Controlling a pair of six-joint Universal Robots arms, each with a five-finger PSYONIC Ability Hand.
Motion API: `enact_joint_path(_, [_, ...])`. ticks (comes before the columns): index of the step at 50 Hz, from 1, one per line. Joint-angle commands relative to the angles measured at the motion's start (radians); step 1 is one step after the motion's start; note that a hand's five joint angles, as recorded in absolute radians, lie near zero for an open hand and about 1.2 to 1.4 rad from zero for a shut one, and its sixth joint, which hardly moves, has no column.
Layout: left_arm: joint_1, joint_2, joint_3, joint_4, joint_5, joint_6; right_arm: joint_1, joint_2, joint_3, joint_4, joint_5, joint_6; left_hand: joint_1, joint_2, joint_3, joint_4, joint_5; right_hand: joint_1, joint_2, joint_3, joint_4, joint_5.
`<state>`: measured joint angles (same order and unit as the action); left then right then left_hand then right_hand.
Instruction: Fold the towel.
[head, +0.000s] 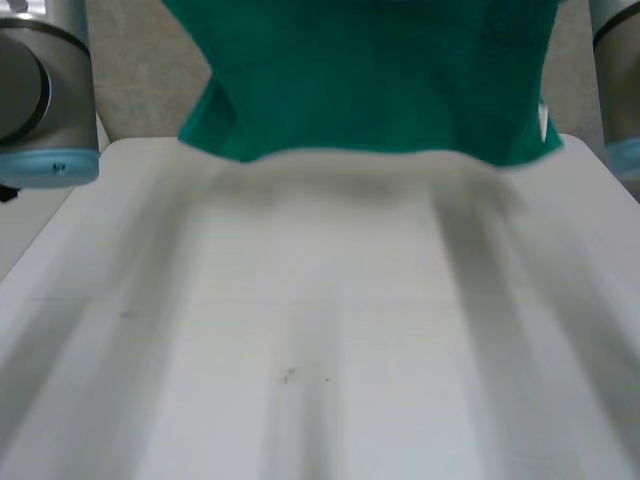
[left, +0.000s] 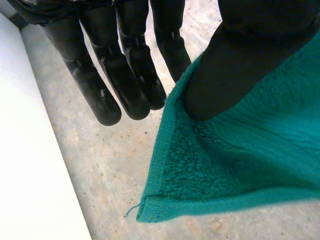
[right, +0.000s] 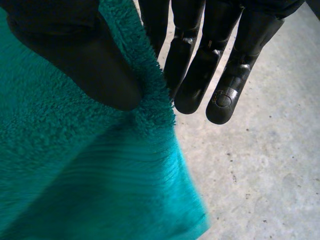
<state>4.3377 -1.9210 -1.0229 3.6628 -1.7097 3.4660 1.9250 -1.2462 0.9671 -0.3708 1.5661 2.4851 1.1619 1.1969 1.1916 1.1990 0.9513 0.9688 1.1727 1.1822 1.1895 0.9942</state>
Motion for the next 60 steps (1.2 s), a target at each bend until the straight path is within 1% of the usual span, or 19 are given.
enact_joint_path(1, [0.010, 0.031, -0.275, 0.014, 0.002, -0.007, -0.004, -0.079, 0.241, 0.078, -0.040, 0.002, 0.234, 0.199, 0.205, 0.197, 0.270, 0.427, 0.224, 0.214, 0.207, 0.228])
enact_joint_path(5, [0.010, 0.039, -0.394, 0.011, 0.002, -0.010, -0.004, -0.081, 0.306, 0.132, -0.052, 0.005, 0.234, 0.199, 0.205, 0.197, 0.270, 0.427, 0.224, 0.214, 0.207, 0.228])
enact_joint_path(6, [0.013, 0.040, -0.454, 0.011, 0.005, -0.010, -0.003, -0.081, 0.397, 0.195, -0.075, 0.008, 0.234, 0.199, 0.205, 0.197, 0.270, 0.427, 0.224, 0.214, 0.207, 0.228])
enact_joint_path(9, [0.016, 0.037, -0.577, 0.016, 0.013, -0.008, -0.003, -0.079, 0.421, 0.208, -0.080, 0.009, 0.234, 0.199, 0.205, 0.197, 0.270, 0.427, 0.224, 0.214, 0.207, 0.228])
enact_joint_path(10, [0.016, 0.036, -0.603, 0.016, 0.013, -0.008, -0.015, -0.062, 0.509, 0.242, -0.098, 0.023, 0.234, 0.199, 0.205, 0.197, 0.270, 0.427, 0.224, 0.214, 0.207, 0.228])
enact_joint_path(12, [0.016, 0.033, -0.652, 0.016, 0.015, -0.008, -0.023, -0.055, 0.533, 0.243, -0.103, 0.031, 0.234, 0.199, 0.205, 0.197, 0.270, 0.427, 0.224, 0.214, 0.207, 0.228])
enact_joint_path(16, [0.014, -0.004, -0.756, 0.016, 0.015, -0.007, -0.050, 0.021, 0.599, 0.247, -0.126, 0.075, 0.234, 0.199, 0.205, 0.197, 0.270, 0.427, 0.224, 0.214, 0.207, 0.228])
enact_joint_path(18, [0.013, -0.015, -0.776, 0.016, 0.015, -0.005, -0.061, 0.094, 0.625, 0.247, -0.147, 0.150, 0.234, 0.199, 0.205, 0.197, 0.270, 0.427, 0.224, 0.214, 0.207, 0.228])
enact_joint_path(24, [0.019, -0.015, -0.798, 0.014, 0.015, -0.007, -0.118, 0.146, 0.648, 0.237, -0.159, 0.307, 0.234, 0.199, 0.205, 0.197, 0.270, 0.355, 0.151, 0.142, 0.134, 0.155])
enact_joint_path(25, [0.022, -0.013, -0.798, 0.013, 0.015, -0.008, -0.142, 0.146, 0.656, 0.234, -0.161, 0.363, 0.234, 0.199, 0.205, 0.197, 0.270, 0.230, 0.026, 0.017, 0.009, 0.030])
enact_joint_path(28, [0.045, -0.009, -0.798, 0.010, 0.015, -0.010, -0.149, 0.145, 0.657, 0.234, -0.161, 0.377, 0.234, 0.199, 0.205, 0.197, 0.270, 0.208, 0.004, -0.005, -0.012, 0.008])
enact_joint_path(29, [0.049, -0.007, -0.798, 0.008, 0.015, -0.010, -0.168, 0.146, 0.662, 0.233, -0.158, 0.429, 0.234, 0.199, 0.205, 0.197, 0.270, 0.034, -0.170, -0.179, -0.187, -0.166])
enact_joint_path(30, [0.053, -0.006, -0.798, 0.008, 0.015, -0.010, -0.169, 0.146, 0.662, 0.233, -0.158, 0.429, 0.234, 0.199, 0.205, 0.197, 0.270, 0.032, -0.172, -0.181, -0.189, -0.168])
enact_joint_path(32, [0.057, 0.003, -0.798, 0.008, 0.013, -0.011, -0.191, 0.145, 0.671, 0.233, -0.158, 0.466, 0.234, 0.199, 0.205, 0.197, 0.270, -0.152, -0.356, -0.365, -0.372, -0.352])
enact_joint_path(36, [0.062, 0.017, -0.798, 0.006, 0.009, -0.011, -0.228, 0.145, 0.674, 0.243, -0.163, 0.530, 0.234, 0.199, 0.205, 0.197, 0.270, -0.281, -0.485, -0.495, -0.502, -0.481])
enact_joint_path(42, [0.066, 0.019, -0.799, 0.005, 0.009, -0.013, -0.258, 0.152, 0.671, 0.253, -0.184, 0.574, 0.234, 0.199, 0.205, 0.197, 0.270, -0.305, -0.509, -0.519, -0.526, -0.505])
enact_joint_path(44, [0.065, 0.019, -0.799, 0.005, 0.007, -0.013, -0.273, 0.181, 0.670, 0.288, -0.263, 0.601, 0.234, 0.199, 0.205, 0.197, 0.270, -0.305, -0.509, -0.519, -0.526, -0.505])
enact_joint_path(51, [0.066, 0.019, -0.799, 0.005, 0.007, -0.013, -0.273, 0.200, 0.659, 0.316, -0.336, 0.664, 0.234, 0.199, 0.205, 0.197, 0.270, -0.306, -0.509, -0.519, -0.526, -0.505])
enact_joint_path(60, [0.066, 0.019, -0.799, 0.003, 0.007, -0.013, -0.270, 0.232, 0.641, 0.313, -0.340, 0.690, 0.234, 0.199, 0.205, 0.197, 0.270, -0.273, -0.477, -0.487, -0.494, -0.473])
